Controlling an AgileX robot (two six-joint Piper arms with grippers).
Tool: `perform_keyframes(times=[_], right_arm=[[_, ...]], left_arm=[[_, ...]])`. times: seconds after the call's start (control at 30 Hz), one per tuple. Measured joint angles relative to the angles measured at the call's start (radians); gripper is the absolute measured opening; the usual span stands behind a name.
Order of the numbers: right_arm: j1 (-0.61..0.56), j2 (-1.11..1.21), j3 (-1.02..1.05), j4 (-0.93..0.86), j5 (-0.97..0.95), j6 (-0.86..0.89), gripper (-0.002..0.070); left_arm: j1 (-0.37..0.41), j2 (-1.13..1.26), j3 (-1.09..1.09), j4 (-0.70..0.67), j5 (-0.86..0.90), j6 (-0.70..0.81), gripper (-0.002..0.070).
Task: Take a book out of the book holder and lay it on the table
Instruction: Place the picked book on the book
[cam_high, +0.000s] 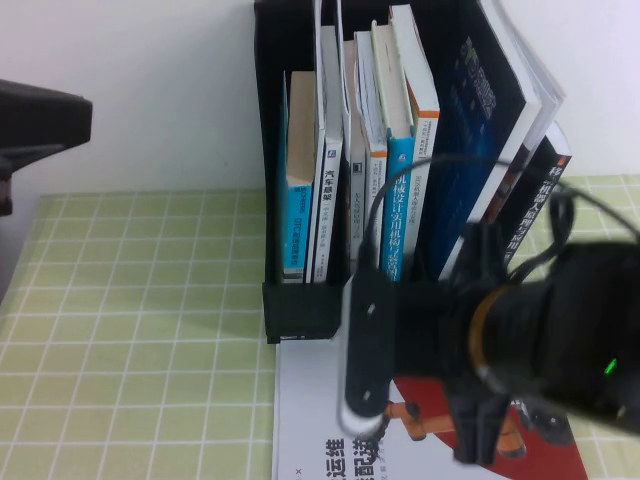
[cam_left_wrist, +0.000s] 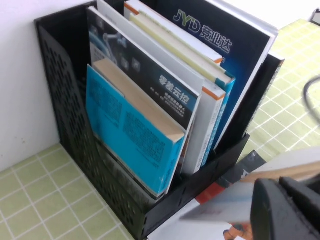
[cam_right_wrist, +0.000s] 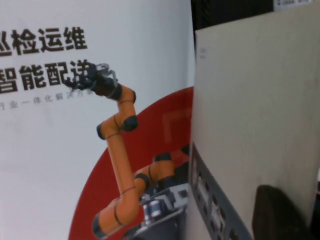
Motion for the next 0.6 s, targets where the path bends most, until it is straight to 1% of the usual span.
perform_keyframes(times=[0.1,0.17,0.27,0.4,0.47,0.53,0.6], right_arm=[[0.042,0.034,0.050,-0.015,-0.057,0.060,0.0008],[0.058,0.061,0.081,0.011,-0.106,0.077,0.0008],[0.062,0.114,0.104,0.075,-0.169,0.101,0.0008],[0.062,0.171,0.107,0.094,-0.242,0.148,0.0019],[0.062,0.190,0.107,0.094,-0.267,0.151,0.0067],[0.062,0.204,0.107,0.094,-0.277,0.149,0.0155],[0.062,0.208,0.107,0.103,-0.275,0.143,0.0278]], left_arm=[[-0.022,-0.004,0.000,0.000,0.000,0.000,-0.0003],[-0.041,-0.004,0.000,0.000,0.000,0.000,-0.0003],[-0.060,-0.004,0.000,0.005,0.000,-0.004,-0.0003],[-0.067,-0.004,0.001,0.015,0.000,-0.004,-0.0003],[-0.067,-0.004,0.001,0.020,0.000,-0.004,-0.0003],[-0.067,-0.004,0.001,0.022,0.008,-0.006,-0.0003],[-0.067,-0.004,0.002,0.025,0.025,-0.015,-0.0003]])
